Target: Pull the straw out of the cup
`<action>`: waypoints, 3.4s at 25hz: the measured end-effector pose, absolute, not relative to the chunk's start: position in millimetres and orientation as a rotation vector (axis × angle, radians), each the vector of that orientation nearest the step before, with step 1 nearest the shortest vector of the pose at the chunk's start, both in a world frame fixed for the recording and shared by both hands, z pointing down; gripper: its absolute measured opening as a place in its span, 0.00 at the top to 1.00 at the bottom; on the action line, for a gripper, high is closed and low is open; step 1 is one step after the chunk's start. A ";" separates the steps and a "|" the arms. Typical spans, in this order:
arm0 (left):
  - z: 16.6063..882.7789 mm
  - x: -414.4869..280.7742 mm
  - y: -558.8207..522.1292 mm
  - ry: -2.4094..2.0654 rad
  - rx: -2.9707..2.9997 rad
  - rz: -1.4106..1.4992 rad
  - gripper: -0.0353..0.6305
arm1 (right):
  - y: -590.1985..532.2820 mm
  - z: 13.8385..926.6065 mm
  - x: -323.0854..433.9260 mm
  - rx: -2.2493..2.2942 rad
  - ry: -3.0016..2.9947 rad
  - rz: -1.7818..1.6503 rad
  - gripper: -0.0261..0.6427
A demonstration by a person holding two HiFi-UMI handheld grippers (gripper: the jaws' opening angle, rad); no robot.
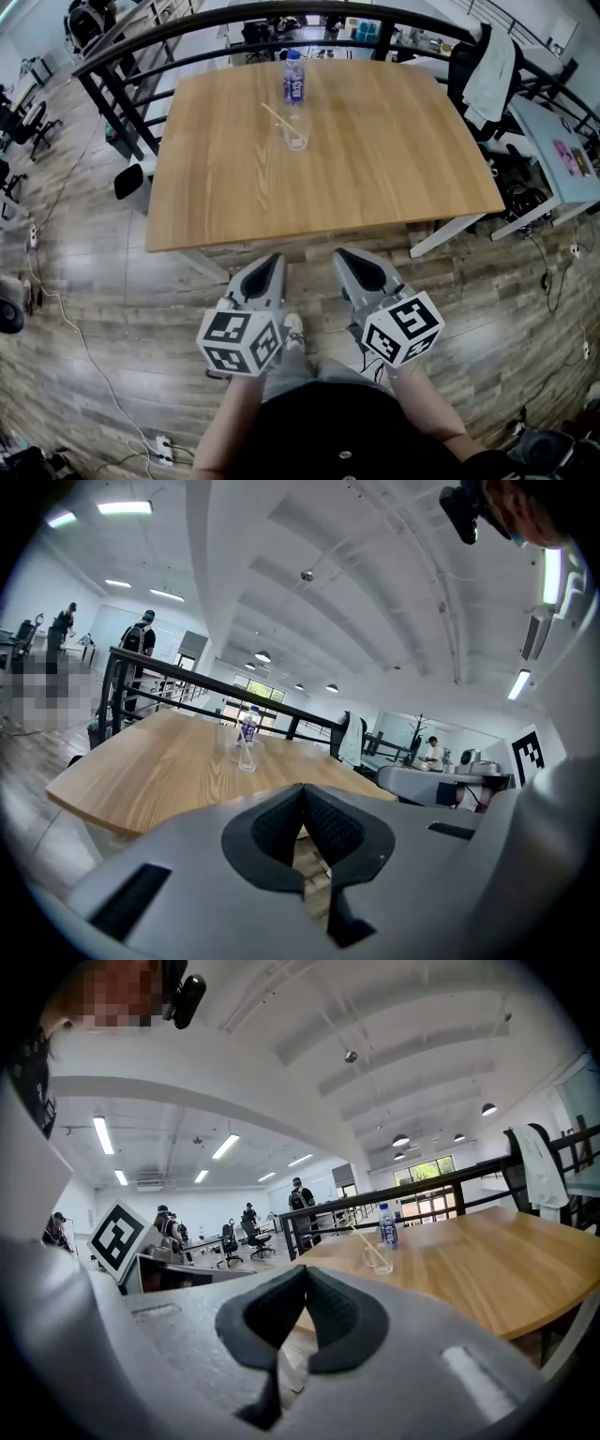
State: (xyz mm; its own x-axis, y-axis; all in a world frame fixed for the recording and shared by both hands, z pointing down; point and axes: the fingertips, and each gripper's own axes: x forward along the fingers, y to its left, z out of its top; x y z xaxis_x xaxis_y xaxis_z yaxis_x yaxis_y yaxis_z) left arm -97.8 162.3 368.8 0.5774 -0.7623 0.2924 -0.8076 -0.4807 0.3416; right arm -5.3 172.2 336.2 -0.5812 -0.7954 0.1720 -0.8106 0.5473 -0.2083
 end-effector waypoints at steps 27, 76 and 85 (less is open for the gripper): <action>369.8 -109.2 10.4 -1.081 2.446 0.163 0.92 | 23.1 337.3 -44.4 1.488 -2.662 0.423 0.96; 406.9 -73.8 -225.8 -1.314 2.188 0.180 0.89 | -222.0 380.0 2.7 1.145 -2.745 0.582 0.96; 425.8 -80.8 -243.6 -1.327 2.115 0.188 0.69 | -234.0 393.4 1.6 1.125 -2.737 0.638 0.96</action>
